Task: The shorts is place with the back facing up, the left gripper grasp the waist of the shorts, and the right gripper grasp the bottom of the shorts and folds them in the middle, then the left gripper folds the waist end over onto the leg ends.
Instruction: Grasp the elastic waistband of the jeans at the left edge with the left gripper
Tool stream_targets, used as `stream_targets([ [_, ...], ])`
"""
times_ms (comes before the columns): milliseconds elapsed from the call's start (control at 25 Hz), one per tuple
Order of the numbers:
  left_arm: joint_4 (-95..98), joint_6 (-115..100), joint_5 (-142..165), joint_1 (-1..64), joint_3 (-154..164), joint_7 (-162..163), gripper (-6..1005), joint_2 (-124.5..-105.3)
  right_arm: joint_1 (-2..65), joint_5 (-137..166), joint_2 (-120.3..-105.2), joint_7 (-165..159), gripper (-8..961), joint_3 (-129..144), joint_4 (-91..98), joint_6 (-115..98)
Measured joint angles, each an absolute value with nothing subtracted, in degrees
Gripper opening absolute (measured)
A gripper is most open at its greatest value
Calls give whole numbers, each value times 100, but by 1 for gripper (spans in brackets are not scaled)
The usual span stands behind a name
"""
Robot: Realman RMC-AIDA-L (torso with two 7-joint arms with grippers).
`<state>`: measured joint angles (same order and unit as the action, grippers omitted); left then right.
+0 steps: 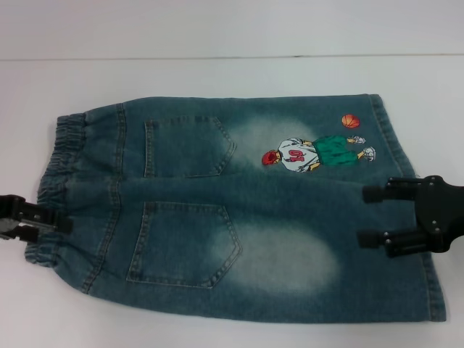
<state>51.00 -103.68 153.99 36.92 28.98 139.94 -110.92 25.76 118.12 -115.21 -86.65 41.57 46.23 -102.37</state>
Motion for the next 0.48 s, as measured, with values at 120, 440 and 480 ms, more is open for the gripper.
stream_targets([
  [120, 5020, -10117, 15614, 3757, 3054, 14238, 873, -11077, 2622, 11812, -11546, -8655, 930, 4157, 4625, -10240],
  [440, 4973, -10029, 15882, 3807, 3159, 14396, 872, -11078, 2672, 11813, -11554, -8667, 927, 4158, 4635, -10269],
  [480, 4973, -10031, 15883, 3792, 3145, 14448, 872, -11080, 2679, 11815, -11549, -8670, 927, 4164, 4634, -10269],
])
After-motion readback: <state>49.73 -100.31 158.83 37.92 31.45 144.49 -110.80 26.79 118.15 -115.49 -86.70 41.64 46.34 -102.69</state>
